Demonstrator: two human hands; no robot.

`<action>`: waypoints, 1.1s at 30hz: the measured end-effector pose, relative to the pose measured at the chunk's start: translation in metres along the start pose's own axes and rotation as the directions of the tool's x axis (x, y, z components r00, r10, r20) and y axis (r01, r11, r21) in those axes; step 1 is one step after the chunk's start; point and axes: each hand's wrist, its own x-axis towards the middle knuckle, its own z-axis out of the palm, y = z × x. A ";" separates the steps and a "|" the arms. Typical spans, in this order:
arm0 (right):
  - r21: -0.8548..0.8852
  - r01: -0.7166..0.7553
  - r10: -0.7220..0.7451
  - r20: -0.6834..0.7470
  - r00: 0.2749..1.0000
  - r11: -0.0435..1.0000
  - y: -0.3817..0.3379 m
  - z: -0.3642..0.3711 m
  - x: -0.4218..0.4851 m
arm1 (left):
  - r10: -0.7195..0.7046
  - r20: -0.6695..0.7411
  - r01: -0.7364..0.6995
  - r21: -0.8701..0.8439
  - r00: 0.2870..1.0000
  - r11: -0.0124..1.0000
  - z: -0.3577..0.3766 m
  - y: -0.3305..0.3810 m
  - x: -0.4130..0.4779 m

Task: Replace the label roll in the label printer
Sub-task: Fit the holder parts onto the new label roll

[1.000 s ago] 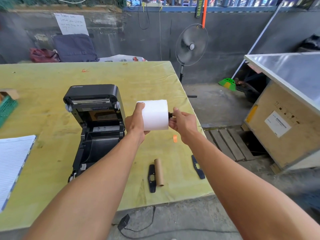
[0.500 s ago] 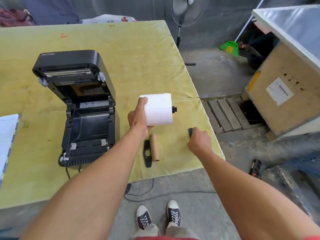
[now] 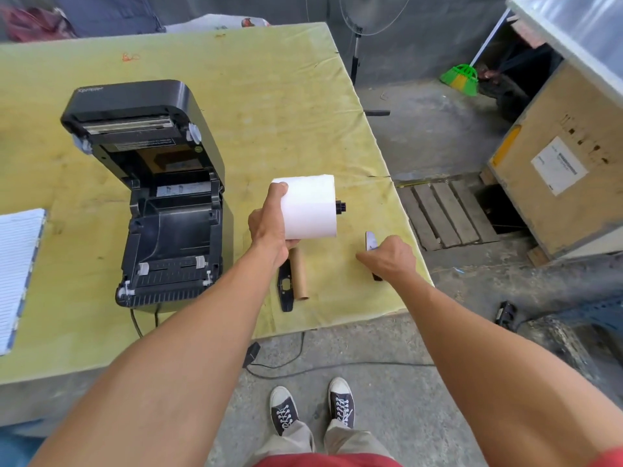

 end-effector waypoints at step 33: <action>0.708 0.298 -0.534 0.131 0.835 0.640 -0.076 -0.094 -0.012 | 0.134 0.047 -0.134 -0.013 0.990 0.991 0.021 0.046 -0.025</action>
